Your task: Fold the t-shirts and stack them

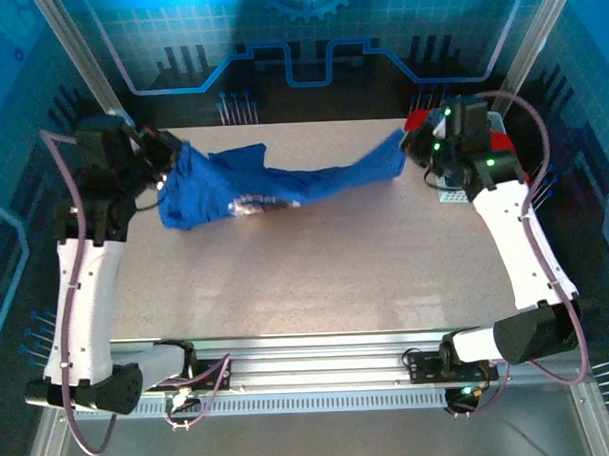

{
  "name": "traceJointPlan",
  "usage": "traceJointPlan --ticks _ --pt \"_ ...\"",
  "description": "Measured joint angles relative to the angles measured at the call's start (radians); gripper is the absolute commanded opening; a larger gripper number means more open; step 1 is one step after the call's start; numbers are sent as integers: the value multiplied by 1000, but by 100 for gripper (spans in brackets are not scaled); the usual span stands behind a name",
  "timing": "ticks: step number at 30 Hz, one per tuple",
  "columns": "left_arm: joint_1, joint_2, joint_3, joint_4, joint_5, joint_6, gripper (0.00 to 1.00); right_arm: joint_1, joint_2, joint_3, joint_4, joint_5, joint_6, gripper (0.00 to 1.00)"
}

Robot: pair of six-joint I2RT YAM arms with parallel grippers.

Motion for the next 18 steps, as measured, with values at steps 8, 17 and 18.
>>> traceJointPlan --ticks 8,17,18 --pt "0 -98 144 83 -108 108 0 -53 -102 134 37 -83 -53 0" --pt "0 -150 341 102 -241 177 0 -131 -317 144 46 -170 -35 0" --pt "0 -127 373 99 -247 177 0 -133 -313 153 51 -178 -22 0"
